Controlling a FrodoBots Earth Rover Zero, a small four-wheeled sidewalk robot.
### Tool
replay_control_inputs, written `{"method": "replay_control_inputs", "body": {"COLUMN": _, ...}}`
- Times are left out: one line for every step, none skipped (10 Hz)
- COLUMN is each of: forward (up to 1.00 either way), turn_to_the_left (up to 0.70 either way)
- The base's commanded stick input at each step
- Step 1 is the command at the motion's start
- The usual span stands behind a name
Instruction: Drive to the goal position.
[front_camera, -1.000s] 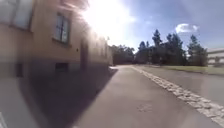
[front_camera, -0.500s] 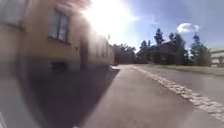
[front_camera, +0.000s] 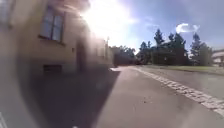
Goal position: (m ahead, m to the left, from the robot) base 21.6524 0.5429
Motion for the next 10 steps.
{"method": "replay_control_inputs", "body": {"forward": 1.0, "turn_to_the_left": 0.0}}
{"method": "replay_control_inputs", "body": {"forward": 1.0, "turn_to_the_left": 0.0}}
{"method": "replay_control_inputs", "body": {"forward": 1.0, "turn_to_the_left": 0.0}}
{"method": "replay_control_inputs", "body": {"forward": 1.0, "turn_to_the_left": 0.0}}
{"method": "replay_control_inputs", "body": {"forward": 1.0, "turn_to_the_left": 0.0}}
{"method": "replay_control_inputs", "body": {"forward": 1.0, "turn_to_the_left": 0.0}}
{"method": "replay_control_inputs", "body": {"forward": 1.0, "turn_to_the_left": 0.0}}
{"method": "replay_control_inputs", "body": {"forward": 1.0, "turn_to_the_left": 0.0}}
{"method": "replay_control_inputs", "body": {"forward": 1.0, "turn_to_the_left": 0.0}}
{"method": "replay_control_inputs", "body": {"forward": 1.0, "turn_to_the_left": 0.0}}
